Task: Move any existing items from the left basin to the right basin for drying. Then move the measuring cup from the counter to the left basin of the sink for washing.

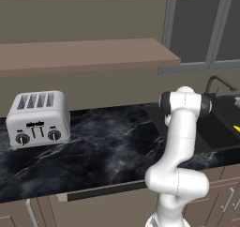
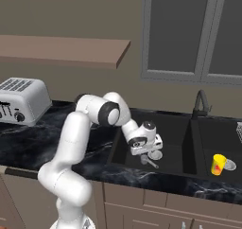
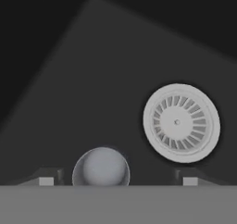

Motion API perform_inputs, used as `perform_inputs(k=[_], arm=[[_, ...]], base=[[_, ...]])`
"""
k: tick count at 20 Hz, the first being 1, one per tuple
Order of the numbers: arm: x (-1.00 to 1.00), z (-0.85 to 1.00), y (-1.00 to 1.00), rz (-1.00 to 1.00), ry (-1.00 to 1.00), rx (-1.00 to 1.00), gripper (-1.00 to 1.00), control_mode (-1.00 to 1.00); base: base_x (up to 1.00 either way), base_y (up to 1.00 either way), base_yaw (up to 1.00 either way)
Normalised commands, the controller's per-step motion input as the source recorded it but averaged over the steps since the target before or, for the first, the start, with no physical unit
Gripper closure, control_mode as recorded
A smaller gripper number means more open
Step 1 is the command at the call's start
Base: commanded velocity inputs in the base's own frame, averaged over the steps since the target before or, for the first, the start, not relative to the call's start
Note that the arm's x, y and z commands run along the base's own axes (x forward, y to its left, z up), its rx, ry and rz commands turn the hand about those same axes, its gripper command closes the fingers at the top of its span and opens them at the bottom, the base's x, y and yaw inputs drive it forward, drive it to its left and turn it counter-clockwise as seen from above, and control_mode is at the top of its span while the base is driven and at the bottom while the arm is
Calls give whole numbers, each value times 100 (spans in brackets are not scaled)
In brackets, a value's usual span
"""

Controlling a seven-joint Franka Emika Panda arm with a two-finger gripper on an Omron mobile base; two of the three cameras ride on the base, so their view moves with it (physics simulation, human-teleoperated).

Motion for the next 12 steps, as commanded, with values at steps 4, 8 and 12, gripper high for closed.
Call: perform_inputs(k=[4, 8, 12], arm=[[-6, 63, 0, 1, -2, 0, -100, -100], [-29, 85, 19, 0, -6, 0, -100, -100], [-37, 90, 53, 0, -12, -5, -100, -100]], base=[[0, 0, 0], [0, 0, 0], [0, 0, 0]])
